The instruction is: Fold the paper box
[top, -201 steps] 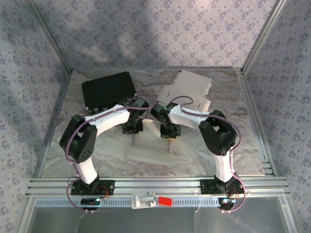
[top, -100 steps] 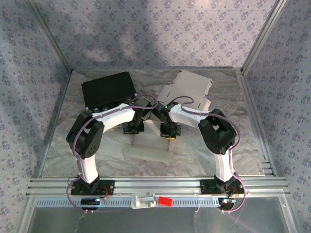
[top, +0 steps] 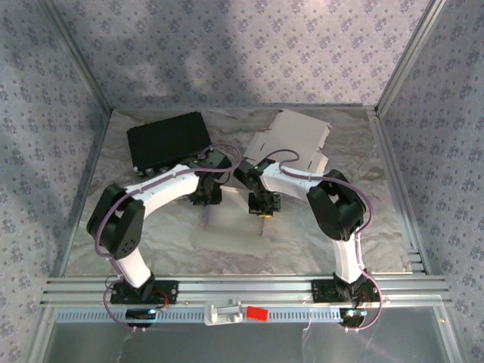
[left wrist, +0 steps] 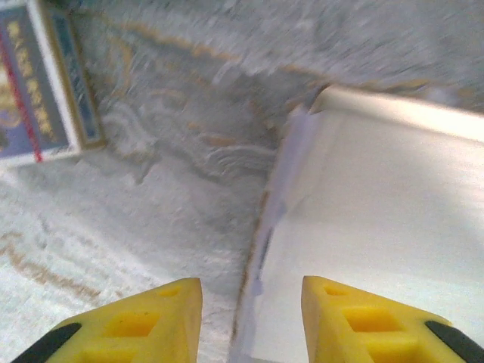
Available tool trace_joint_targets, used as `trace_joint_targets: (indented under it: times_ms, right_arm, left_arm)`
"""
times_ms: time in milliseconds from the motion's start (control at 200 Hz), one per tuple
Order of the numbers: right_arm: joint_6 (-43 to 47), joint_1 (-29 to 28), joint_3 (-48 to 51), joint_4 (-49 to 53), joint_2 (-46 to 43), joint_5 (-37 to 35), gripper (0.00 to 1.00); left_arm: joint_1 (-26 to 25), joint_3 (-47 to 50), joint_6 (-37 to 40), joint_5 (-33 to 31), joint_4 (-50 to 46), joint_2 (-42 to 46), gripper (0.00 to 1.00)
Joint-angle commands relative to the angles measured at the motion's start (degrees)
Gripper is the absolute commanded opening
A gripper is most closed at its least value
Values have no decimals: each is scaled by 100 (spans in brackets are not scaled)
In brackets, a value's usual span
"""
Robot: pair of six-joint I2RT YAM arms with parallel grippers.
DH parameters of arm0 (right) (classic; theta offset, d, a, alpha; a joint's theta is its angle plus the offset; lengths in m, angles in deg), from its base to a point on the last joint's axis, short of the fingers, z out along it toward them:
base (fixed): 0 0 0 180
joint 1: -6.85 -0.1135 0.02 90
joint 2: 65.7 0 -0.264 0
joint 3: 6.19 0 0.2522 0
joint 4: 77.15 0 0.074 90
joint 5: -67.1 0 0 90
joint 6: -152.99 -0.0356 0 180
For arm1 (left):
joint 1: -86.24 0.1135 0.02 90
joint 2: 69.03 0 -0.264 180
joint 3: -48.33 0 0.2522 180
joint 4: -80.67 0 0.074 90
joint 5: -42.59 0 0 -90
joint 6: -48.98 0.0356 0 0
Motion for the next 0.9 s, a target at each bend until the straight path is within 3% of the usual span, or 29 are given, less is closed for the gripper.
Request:
trace_joint_targets:
  times_ms: [0,65,430,655,825,894]
  right_arm:
    - [-17,-41,119,185,343,-434,0]
    - [-28,-30,110,200,347,-434,0]
    - [-24,-20,89,197,353,-425,0]
    - [-12,-7,93,197,360,-419,0]
    - [-15,-3,90,212,377,-421,0]
    - [-18,-3,83,217,386,-425,0]
  left_arm:
    - [182,181,739,976,551,84,38]
    - [222,198,856,1134,541,60,38]
    - [520,36,1166,720,38,-404,34]
    - [461,-87,1167,628,135,-701,24]
    - [311,-207,1043,149,36,-797,0]
    - [171,-230,939,-64,-77,-880,0]
